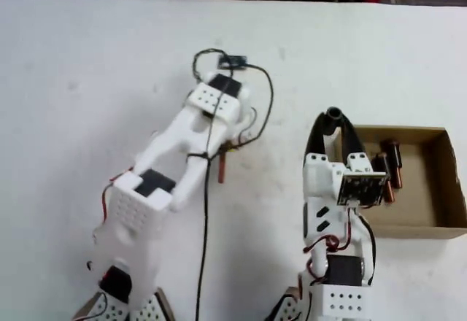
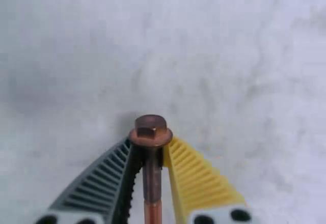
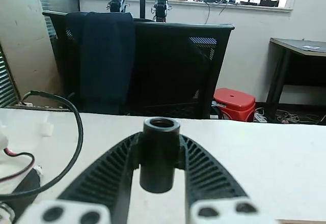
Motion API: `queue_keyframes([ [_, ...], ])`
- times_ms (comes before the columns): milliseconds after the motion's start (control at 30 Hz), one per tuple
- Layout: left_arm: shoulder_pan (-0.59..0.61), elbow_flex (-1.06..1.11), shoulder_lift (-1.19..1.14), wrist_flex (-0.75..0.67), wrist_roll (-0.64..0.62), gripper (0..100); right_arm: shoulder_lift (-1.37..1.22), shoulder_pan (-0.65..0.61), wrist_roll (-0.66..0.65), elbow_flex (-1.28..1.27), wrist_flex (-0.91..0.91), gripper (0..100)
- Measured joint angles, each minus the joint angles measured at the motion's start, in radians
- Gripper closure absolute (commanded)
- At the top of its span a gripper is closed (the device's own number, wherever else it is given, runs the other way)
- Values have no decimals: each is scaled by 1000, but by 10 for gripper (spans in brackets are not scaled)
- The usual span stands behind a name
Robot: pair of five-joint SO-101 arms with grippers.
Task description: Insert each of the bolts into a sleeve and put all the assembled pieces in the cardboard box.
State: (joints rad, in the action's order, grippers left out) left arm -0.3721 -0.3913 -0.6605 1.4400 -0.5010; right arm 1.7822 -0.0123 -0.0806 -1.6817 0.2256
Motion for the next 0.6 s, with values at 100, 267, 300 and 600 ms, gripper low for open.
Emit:
queue_keyframes([
  [100,44,0,0,43,9,979,0,-23,0,0,0,981],
  [267,118,0,0,115,130,980,0,-103,0,0,0,981],
  [300,132,0,0,126,147,980,0,-115,0,0,0,981],
  [600,236,0,0,140,253,980,0,-204,0,0,0,981],
])
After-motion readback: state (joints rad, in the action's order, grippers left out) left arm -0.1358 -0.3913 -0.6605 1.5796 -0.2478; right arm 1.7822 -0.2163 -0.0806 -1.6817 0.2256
